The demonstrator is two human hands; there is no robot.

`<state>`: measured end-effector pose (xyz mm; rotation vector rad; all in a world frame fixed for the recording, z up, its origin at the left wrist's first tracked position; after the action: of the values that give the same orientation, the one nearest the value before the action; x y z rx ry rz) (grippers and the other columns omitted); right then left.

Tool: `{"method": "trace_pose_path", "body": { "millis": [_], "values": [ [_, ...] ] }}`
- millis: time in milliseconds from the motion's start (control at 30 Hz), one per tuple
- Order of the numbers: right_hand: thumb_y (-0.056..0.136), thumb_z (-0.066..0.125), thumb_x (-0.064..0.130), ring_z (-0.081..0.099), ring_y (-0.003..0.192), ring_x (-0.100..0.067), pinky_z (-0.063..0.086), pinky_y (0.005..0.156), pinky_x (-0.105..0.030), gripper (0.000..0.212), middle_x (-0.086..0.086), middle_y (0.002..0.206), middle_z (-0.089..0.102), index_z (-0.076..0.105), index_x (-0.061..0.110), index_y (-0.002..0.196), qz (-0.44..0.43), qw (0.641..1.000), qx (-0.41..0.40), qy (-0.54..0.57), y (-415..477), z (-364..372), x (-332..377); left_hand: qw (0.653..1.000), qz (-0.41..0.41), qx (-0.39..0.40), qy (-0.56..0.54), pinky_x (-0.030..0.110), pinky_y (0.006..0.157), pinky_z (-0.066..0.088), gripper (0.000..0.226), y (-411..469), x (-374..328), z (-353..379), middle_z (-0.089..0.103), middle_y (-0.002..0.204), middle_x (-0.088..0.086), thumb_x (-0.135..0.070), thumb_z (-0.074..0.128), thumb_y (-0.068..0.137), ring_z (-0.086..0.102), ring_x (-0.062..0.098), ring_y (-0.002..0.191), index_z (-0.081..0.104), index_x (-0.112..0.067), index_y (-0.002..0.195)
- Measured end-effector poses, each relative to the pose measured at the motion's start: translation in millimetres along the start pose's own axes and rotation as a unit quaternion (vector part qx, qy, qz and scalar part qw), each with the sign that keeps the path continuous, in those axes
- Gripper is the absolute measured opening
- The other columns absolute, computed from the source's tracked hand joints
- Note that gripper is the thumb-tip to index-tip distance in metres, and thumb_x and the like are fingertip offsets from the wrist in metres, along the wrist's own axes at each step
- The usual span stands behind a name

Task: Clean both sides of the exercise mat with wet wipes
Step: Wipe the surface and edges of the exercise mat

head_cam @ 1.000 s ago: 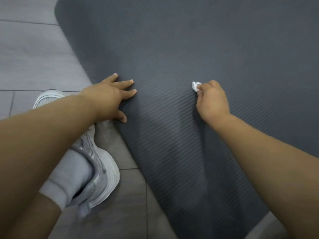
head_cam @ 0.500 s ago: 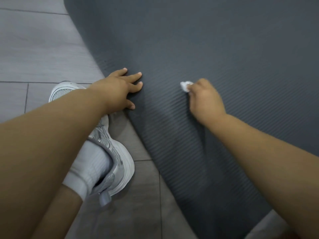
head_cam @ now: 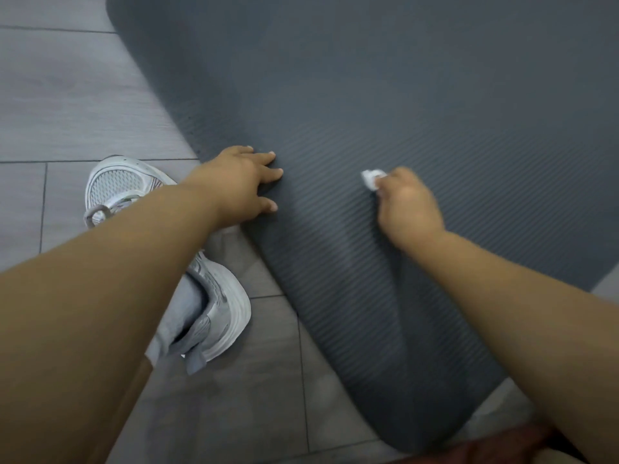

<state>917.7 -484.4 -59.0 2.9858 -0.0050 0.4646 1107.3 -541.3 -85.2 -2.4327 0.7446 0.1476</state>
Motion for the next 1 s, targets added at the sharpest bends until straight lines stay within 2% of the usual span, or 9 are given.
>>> {"method": "trace_pose_path", "body": {
  "millis": [100, 300, 400, 500, 633, 733, 833, 900, 1000],
  "values": [
    [0.09, 0.046, 0.008, 0.058, 0.09, -0.039, 0.042, 0.078, -0.036, 0.027, -0.024, 0.098, 0.058, 0.066, -0.004, 0.104, 0.161, 0.986, 0.019, -0.029, -6.9, -3.9, -52.8, 0.999, -0.016, 0.011, 0.035, 0.036, 0.118, 0.009, 0.068, -3.5, -17.4, 17.3, -0.002, 0.159, -0.004, -0.045, 0.046, 0.094, -0.004, 0.028, 0.145, 0.014, -0.026, 0.151],
    [0.083, 0.043, 0.012, 0.062, 0.076, -0.031, 0.053, 0.067, -0.033, 0.035, -0.012, 0.089, 0.064, 0.068, 0.003, 0.105, -0.139, 0.977, 0.118, 0.111, -92.5, 40.6, 102.9, 0.998, -0.035, 0.018, 0.052, 0.038, 0.116, 0.006, 0.065, -3.9, -17.9, 26.9, -0.013, 0.158, -0.002, -0.042, 0.038, 0.098, -0.011, 0.031, 0.144, 0.005, -0.024, 0.151],
    [0.079, 0.043, 0.011, 0.06, 0.069, -0.03, 0.053, 0.06, -0.032, 0.033, -0.013, 0.083, 0.063, 0.069, 0.004, 0.098, -0.211, 0.962, 0.151, 0.086, -95.6, 35.8, 100.5, 0.998, -0.034, 0.012, 0.057, 0.037, 0.116, 0.001, 0.064, -4.1, -18.5, 29.3, -0.014, 0.158, 0.0, -0.042, 0.035, 0.099, -0.012, 0.032, 0.144, 0.003, -0.023, 0.151],
    [0.083, 0.046, 0.01, 0.062, 0.071, -0.034, 0.049, 0.064, -0.034, 0.028, -0.017, 0.081, 0.062, 0.069, 0.0, 0.094, -0.048, 0.998, 0.03, 0.006, -52.4, -2.2, 9.1, 0.998, -0.036, 0.01, 0.057, 0.037, 0.116, 0.001, 0.063, -4.5, -18.5, 31.8, -0.014, 0.158, 0.0, -0.042, 0.034, 0.099, -0.013, 0.032, 0.144, 0.003, -0.023, 0.151],
    [0.091, 0.044, 0.014, 0.059, 0.091, -0.036, 0.041, 0.079, -0.035, 0.03, -0.022, 0.096, 0.06, 0.067, -0.001, 0.104, 0.169, 0.985, 0.025, -0.031, -54.6, -12.5, -59.7, 0.997, -0.034, 0.006, 0.072, 0.036, 0.116, -0.002, 0.063, -4.4, -20.4, 31.0, -0.013, 0.158, 0.002, -0.042, 0.033, 0.099, -0.012, 0.035, 0.143, 0.002, -0.022, 0.151],
    [0.082, 0.044, 0.012, 0.064, 0.086, -0.03, 0.042, 0.083, -0.026, 0.035, -0.014, 0.092, 0.067, 0.069, 0.003, 0.104, 0.044, 0.997, 0.01, 0.057, -81.6, 9.2, 21.9, 0.997, -0.039, 0.015, 0.061, 0.037, 0.116, -0.001, 0.063, -4.5, -18.6, 31.2, -0.014, 0.158, 0.0, -0.042, 0.033, 0.099, -0.013, 0.033, 0.143, 0.002, -0.024, 0.151],
    [0.077, 0.058, -0.001, 0.062, 0.08, -0.027, 0.052, 0.073, -0.03, 0.03, -0.012, 0.091, 0.067, 0.069, 0.002, 0.104, -0.1, 0.978, 0.102, 0.152, -127.4, 34.7, 102.8, 0.997, -0.039, 0.014, 0.064, 0.038, 0.117, 0.001, 0.063, -4.0, -17.6, 31.5, -0.014, 0.158, 0.0, -0.042, 0.034, 0.099, -0.012, 0.033, 0.144, 0.002, -0.025, 0.151],
    [0.081, 0.053, 0.004, 0.061, 0.07, -0.029, 0.052, 0.059, -0.029, 0.026, -0.012, 0.084, 0.065, 0.07, 0.002, 0.1, -0.151, 0.964, 0.149, 0.157, -136.3, 35.7, 113.5, 0.997, -0.049, 0.012, 0.053, 0.041, 0.117, 0.006, 0.061, -4.9, -20.2, 30.5, -0.013, 0.158, -0.001, -0.039, 0.034, 0.1, -0.011, 0.032, 0.144, 0.004, -0.025, 0.151],
    [0.081, 0.054, 0.009, 0.066, 0.077, -0.029, 0.053, 0.067, -0.03, 0.028, -0.011, 0.088, 0.067, 0.071, 0.01, 0.103, -0.147, 0.981, 0.1, 0.081, -114.5, 16.4, 68.3, 0.997, -0.069, 0.007, 0.046, 0.047, 0.112, 0.021, 0.055, -12.0, -32.2, 30.6, -0.009, 0.158, 0.0, -0.029, 0.034, 0.102, -0.006, 0.031, 0.145, 0.01, -0.022, 0.151]
  ]
}}
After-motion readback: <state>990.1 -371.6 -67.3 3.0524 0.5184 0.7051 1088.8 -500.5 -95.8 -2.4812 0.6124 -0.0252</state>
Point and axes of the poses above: each hand's wrist, its own y-axis towards the middle knuckle, its own z-axis out of the palm, x = y × z, the point moved 10 cm from there along y, towards the middle knuckle
